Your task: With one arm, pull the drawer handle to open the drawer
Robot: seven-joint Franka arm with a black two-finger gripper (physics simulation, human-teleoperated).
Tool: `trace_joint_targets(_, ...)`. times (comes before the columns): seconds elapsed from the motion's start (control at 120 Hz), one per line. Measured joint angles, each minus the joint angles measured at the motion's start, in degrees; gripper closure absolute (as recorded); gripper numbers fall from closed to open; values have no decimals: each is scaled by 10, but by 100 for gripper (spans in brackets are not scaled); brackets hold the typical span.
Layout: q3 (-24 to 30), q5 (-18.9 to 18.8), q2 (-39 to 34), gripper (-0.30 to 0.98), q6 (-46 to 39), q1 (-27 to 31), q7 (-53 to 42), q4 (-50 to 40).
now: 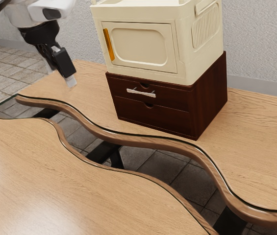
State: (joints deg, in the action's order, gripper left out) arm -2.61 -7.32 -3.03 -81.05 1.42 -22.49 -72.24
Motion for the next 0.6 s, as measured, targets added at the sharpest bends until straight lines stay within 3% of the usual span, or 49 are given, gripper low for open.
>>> trace_joint_targets(0.283,-2,3,2,0,-77,-12,-74,0)
trace_joint_targets(0.417,30,2,8,0,-104,8,-103,0)
trace_joint_targets(0.6,36,-22,38,0,-150,-34,-138,-18)
